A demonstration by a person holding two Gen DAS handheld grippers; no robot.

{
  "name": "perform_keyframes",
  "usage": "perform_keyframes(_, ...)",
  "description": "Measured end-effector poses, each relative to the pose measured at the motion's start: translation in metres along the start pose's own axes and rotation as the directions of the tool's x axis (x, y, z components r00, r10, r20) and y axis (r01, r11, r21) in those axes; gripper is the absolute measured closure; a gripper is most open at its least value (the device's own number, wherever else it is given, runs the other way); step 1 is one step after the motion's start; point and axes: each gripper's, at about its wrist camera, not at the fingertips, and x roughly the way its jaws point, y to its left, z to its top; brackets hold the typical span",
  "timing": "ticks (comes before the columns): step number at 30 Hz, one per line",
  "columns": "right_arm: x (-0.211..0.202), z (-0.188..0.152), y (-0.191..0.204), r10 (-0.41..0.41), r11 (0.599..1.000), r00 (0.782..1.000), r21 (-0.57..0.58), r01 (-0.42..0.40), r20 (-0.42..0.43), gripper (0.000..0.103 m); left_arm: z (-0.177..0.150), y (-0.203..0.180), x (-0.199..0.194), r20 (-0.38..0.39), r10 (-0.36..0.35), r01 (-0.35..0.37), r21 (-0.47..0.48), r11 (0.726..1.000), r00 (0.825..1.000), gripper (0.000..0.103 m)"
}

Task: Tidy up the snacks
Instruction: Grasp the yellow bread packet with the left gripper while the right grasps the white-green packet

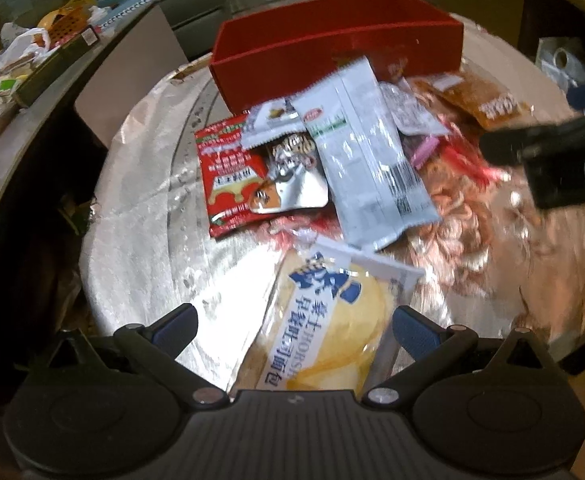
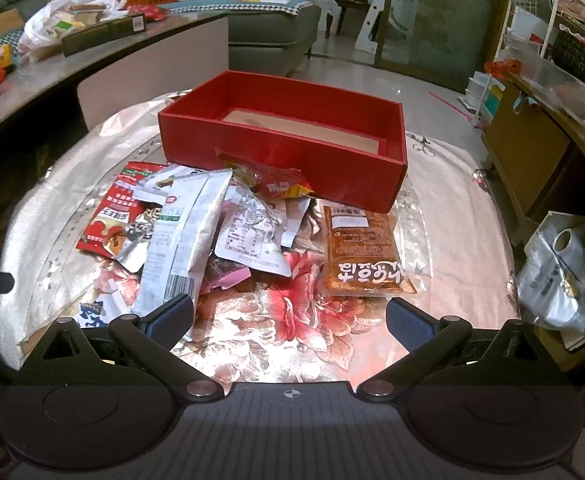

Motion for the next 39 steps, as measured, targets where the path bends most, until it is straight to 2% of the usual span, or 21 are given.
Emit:
perform_keyframes(7, -0.003, 0.002, 0.000, 0.009, 1.000, 1.000, -0.001, -0.009, 0.011, 0.000, -0.007, -0.002, 0.019, -0.082, 0.018, -0.016, 0.022, 1.000, 0.996, 0.004)
perform_keyframes(20, -0.009, 0.004, 0.003, 0.003, 1.000, 0.999, -0.028, -0.002, 0.037, 0.000, -0.008, -0.001, 0.048, -0.190, -0.058, 0.054, -0.027, 0.998, 0.980, 0.005)
perform_keyframes(23, -0.009, 0.004, 0.003, 0.000, 1.000, 0.999, -0.031, 0.001, 0.036, 0.000, -0.008, -0.001, 0.050, -0.191, -0.065, 0.059, -0.036, 0.998, 0.979, 0.005)
perform_keyframes(30, -0.008, 0.004, 0.005, -0.007, 0.999, 0.999, -0.045, 0.009, 0.035, 0.000, -0.004, 0.002, 0.044, -0.150, -0.092, 0.084, -0.055, 0.995, 0.984, 0.022)
perform_keyframes(39, -0.007, 0.004, 0.005, -0.012, 0.999, 0.999, -0.052, 0.014, 0.040, 0.000, 0.011, 0.020, 0.042, -0.124, -0.099, 0.081, -0.140, 0.987, 0.987, 0.032)
